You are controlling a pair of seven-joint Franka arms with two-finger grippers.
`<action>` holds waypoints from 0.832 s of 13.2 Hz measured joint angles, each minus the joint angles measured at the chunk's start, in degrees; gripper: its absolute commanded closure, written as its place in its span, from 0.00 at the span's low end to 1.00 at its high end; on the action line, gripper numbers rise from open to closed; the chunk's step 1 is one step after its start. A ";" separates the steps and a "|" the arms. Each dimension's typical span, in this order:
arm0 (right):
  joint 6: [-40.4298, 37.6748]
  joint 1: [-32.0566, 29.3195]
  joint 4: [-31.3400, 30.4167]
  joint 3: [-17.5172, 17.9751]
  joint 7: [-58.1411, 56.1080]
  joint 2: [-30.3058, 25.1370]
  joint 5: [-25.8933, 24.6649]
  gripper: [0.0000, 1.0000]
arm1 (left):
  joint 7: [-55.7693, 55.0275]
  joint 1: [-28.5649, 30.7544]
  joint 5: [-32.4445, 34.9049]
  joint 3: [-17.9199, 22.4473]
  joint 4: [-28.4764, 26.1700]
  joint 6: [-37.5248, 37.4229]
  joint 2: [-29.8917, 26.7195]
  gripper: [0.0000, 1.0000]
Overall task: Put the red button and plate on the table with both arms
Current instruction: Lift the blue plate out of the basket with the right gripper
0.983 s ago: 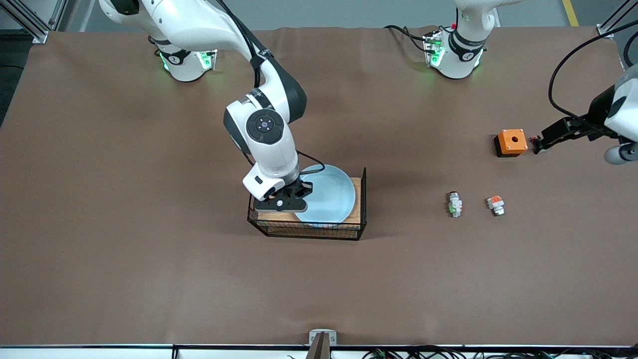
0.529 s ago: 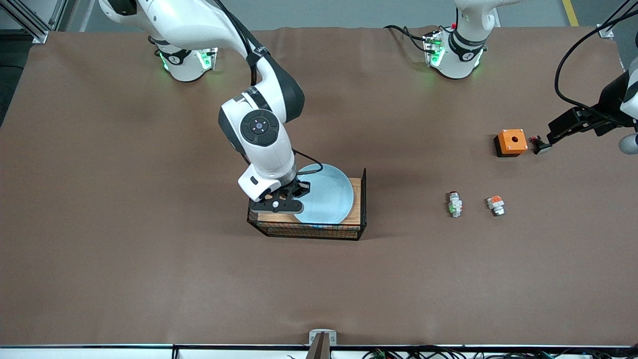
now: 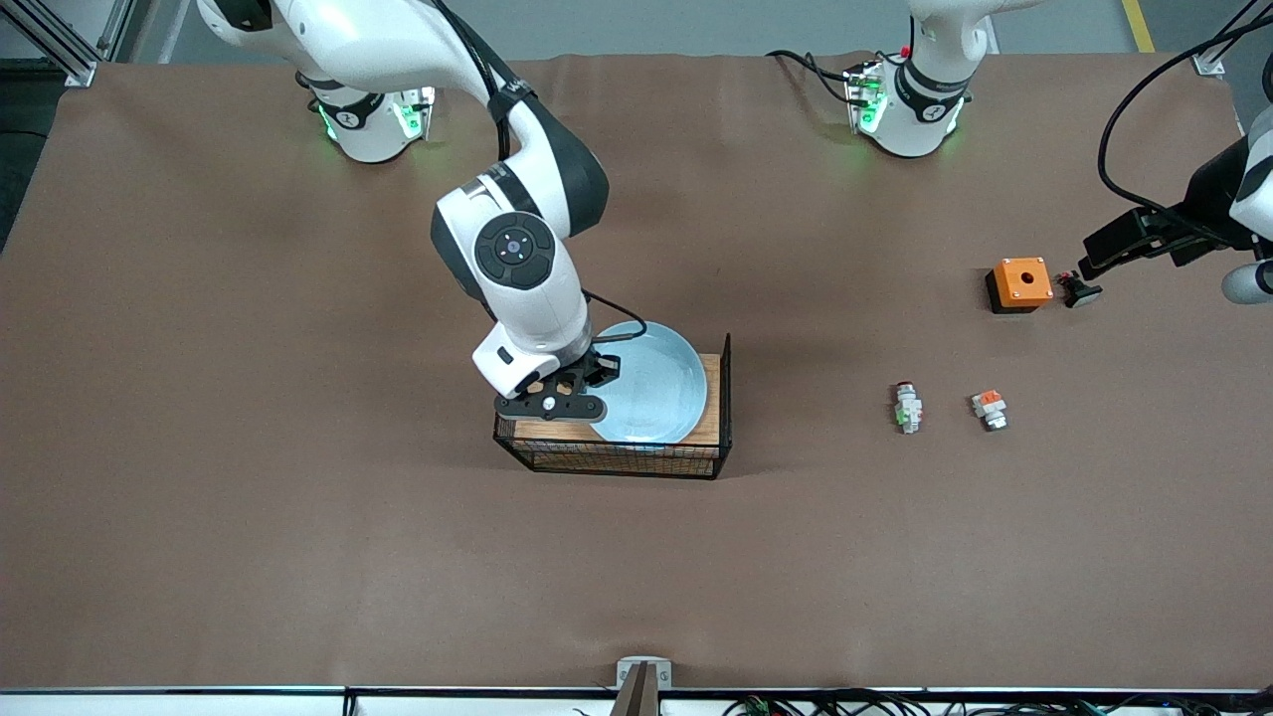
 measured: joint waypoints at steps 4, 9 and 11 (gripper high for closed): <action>-9.16 -1.39 6.28 -0.46 0.09 -0.14 3.79 1.00 | 0.00 -0.03 0.00 -0.04 0.00 -0.02 0.00 0.00; -18.93 -6.60 9.43 -0.53 -3.10 -5.07 8.21 1.00 | 0.00 -0.26 -0.01 -0.07 0.01 -0.10 0.00 0.00; -22.96 -10.33 9.46 -0.73 -10.24 -7.27 8.32 1.00 | 0.00 -1.21 -0.01 0.59 0.01 -0.12 0.00 0.00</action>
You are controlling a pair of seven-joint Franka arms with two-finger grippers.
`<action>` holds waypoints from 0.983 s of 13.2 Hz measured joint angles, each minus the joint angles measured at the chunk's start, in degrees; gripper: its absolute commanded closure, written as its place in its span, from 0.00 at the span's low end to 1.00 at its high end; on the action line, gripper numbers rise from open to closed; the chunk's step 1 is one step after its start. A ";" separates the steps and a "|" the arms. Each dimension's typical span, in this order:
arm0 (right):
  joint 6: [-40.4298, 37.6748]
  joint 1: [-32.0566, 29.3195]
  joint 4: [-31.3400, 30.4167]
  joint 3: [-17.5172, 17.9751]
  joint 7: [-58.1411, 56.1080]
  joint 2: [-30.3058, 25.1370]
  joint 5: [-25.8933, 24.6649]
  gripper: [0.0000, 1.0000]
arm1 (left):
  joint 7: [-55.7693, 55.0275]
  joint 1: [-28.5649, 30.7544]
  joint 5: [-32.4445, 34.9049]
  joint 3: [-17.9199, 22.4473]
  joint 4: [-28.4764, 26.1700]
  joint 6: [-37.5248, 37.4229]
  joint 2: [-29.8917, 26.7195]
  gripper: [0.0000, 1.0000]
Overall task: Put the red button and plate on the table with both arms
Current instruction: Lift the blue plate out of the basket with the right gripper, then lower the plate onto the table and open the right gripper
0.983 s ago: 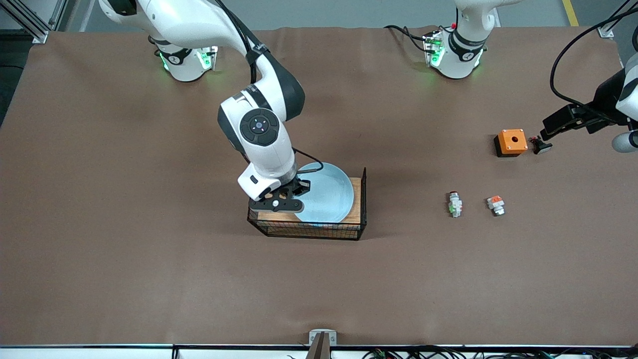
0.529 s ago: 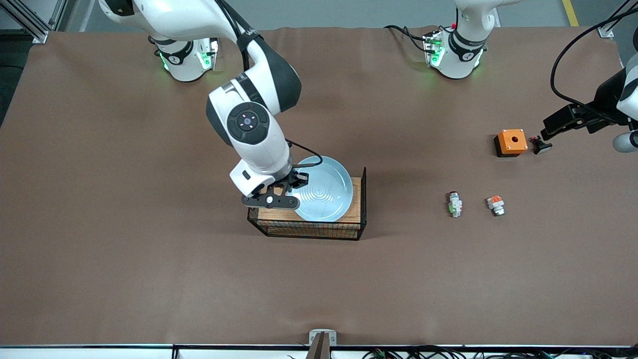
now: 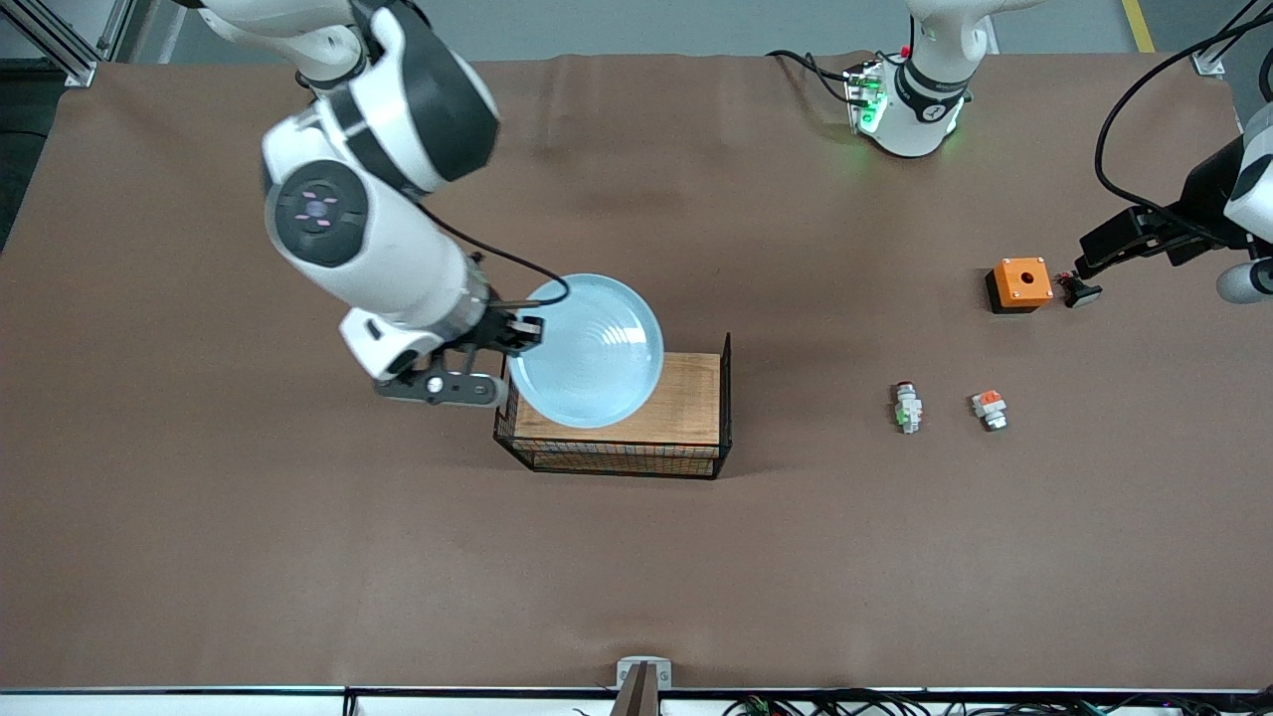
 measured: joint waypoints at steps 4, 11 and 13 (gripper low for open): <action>-4.42 -13.83 -0.86 -0.57 -25.65 -1.24 0.13 1.00 | -0.03 -9.48 0.00 9.54 0.03 -0.01 0.01 0.00; 15.05 -30.47 -19.61 -0.63 -55.40 0.31 0.12 1.00 | -0.03 -13.62 0.00 14.29 0.09 -0.05 0.00 0.00; 25.50 -33.65 -27.60 -0.59 -62.48 0.80 0.20 1.00 | -0.03 -13.62 0.00 14.32 0.11 -0.06 0.01 0.00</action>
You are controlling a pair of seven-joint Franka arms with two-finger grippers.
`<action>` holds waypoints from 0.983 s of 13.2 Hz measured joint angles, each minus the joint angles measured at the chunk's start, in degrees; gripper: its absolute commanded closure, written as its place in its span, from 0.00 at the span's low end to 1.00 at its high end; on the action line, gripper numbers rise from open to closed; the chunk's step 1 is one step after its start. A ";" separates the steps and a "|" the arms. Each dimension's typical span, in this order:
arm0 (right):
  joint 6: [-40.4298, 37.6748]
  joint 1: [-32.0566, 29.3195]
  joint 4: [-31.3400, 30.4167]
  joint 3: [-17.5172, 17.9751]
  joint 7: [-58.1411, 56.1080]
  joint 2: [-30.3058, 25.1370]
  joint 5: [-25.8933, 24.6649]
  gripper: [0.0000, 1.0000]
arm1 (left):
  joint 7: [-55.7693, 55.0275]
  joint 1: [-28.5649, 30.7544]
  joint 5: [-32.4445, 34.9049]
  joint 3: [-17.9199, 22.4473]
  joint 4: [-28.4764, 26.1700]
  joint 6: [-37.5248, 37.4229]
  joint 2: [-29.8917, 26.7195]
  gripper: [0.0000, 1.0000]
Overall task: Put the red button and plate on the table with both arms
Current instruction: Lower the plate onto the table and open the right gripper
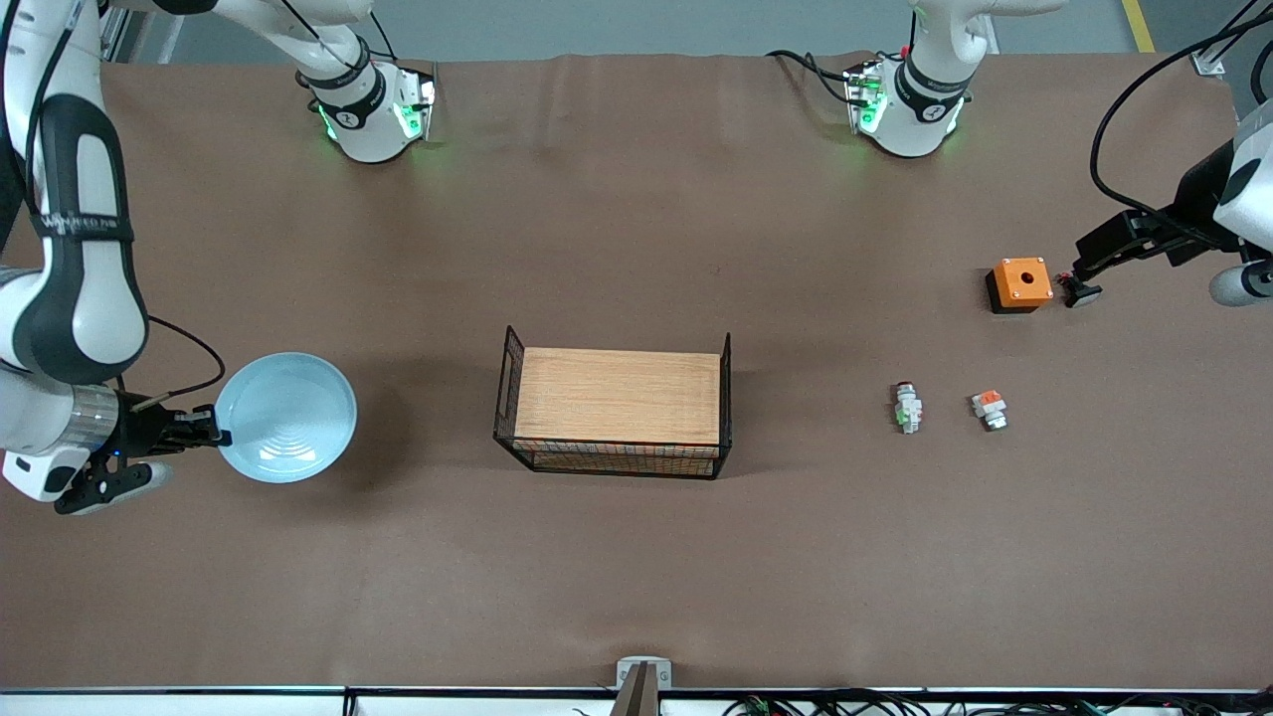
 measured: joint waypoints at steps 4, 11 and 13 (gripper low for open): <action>10.32 -3.32 -10.52 0.09 -9.73 1.38 7.69 1.00 | 0.00 0.00 0.00 0.04 0.03 0.00 0.00 0.00; 17.32 -3.82 -14.98 0.31 -13.08 5.41 11.71 0.31 | 0.03 1.81 -1.12 0.39 -1.30 0.22 -1.94 0.00; 17.41 -3.92 -14.94 0.34 -13.65 5.56 12.13 0.00 | 0.04 1.79 -1.13 0.28 -5.04 2.01 -5.15 0.00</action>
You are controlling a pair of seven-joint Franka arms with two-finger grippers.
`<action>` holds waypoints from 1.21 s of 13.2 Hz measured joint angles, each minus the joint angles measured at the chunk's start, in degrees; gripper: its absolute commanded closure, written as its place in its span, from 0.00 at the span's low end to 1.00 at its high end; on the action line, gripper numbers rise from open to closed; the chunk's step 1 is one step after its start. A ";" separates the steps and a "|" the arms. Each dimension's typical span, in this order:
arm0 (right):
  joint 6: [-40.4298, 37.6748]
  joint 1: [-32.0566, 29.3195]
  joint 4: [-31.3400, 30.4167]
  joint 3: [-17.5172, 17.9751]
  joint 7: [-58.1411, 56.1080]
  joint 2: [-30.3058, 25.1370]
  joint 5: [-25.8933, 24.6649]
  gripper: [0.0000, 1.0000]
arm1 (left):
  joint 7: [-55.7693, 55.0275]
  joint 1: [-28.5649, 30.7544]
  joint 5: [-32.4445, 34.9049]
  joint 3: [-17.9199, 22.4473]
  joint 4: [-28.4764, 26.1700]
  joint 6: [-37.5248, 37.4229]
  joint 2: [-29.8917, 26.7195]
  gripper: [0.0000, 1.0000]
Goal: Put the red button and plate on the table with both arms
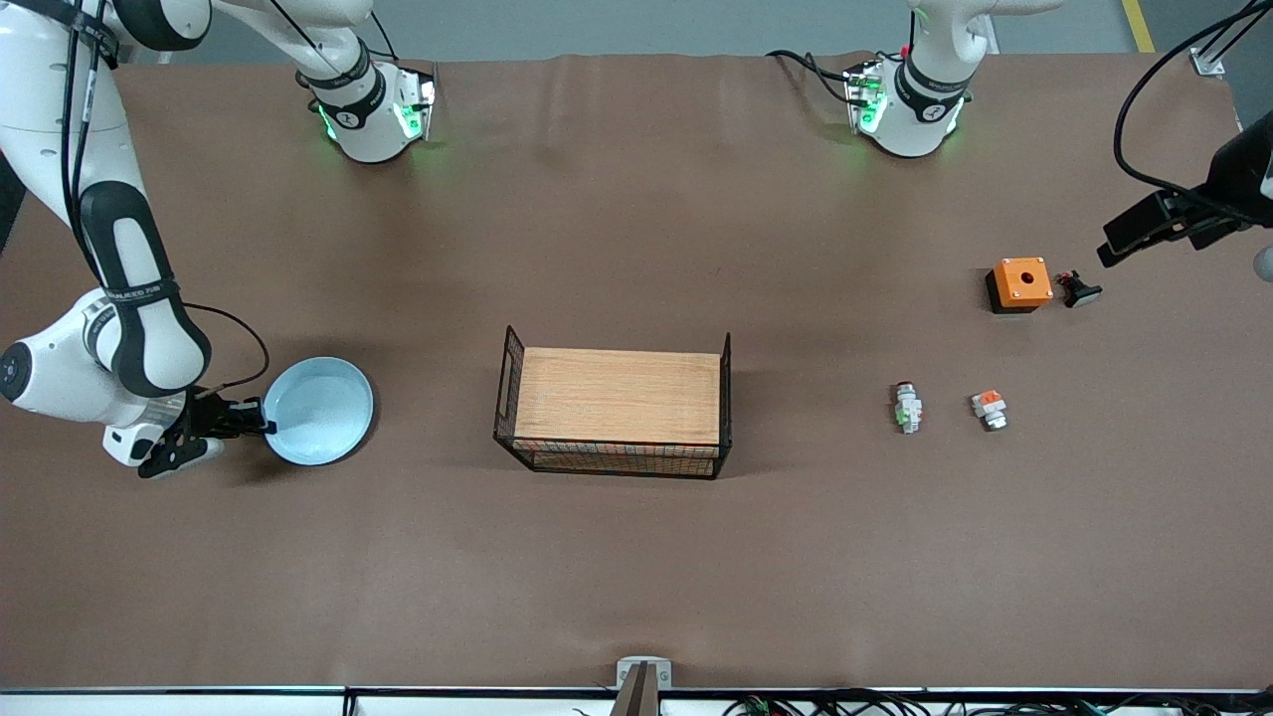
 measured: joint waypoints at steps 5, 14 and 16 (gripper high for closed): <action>0.12 1.92 1.90 0.74 -0.41 -1.79 -0.09 0.00 | 0.00 -0.08 -0.06 -0.22 -6.82 3.90 -4.00 0.00; -31.06 11.66 13.73 0.70 35.57 -17.48 -20.45 0.00 | 0.05 -0.62 -0.10 -0.37 -5.75 5.10 -1.85 0.00; -39.31 12.85 18.97 0.70 40.83 -19.19 -24.12 0.00 | 0.83 -0.53 -0.10 -0.36 -5.48 5.10 -1.84 0.00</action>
